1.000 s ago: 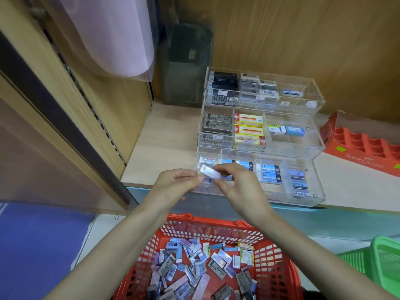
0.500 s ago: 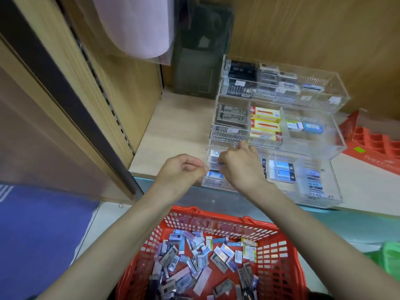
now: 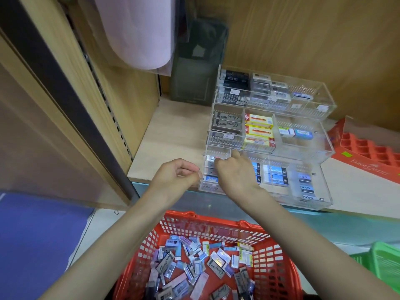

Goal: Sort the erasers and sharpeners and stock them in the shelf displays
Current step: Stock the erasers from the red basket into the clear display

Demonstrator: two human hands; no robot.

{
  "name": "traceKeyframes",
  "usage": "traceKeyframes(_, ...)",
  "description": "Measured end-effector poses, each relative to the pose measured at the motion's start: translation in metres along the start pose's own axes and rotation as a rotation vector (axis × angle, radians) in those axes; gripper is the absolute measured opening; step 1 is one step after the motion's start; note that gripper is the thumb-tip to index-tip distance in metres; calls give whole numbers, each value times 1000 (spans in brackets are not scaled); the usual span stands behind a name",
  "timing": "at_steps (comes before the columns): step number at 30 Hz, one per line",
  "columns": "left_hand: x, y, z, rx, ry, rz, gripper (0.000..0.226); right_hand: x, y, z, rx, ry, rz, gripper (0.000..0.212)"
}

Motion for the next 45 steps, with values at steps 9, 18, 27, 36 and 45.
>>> traceKeyframes(9,-7,6,14,-48,-63,-28,10,5,-7,0,9,-43,-60,25)
traceKeyframes(18,-27,19,1,171,-164,-38,15,-1,-8,15,302,-77,24,22)
traceKeyframes(27,-49,28,7,97,-231,-16,19,-11,-2,16,291,-14,122,31)
traceKeyframes(36,-57,22,13,117,-265,-25,21,-44,-6,69,560,-552,213,31)
traceKeyframes(45,-57,25,14,128,-264,-19,15,-28,-16,50,700,-538,80,33)
Point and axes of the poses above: each hand's wrist, its own x-axis towards the middle knuckle, its own y-axis out of the back of the hand, z = x × y, the point moved 9 cm from there along x, towards the middle knuckle, and after that the axes turned 8 degrees about z, right-handed, at the moved point
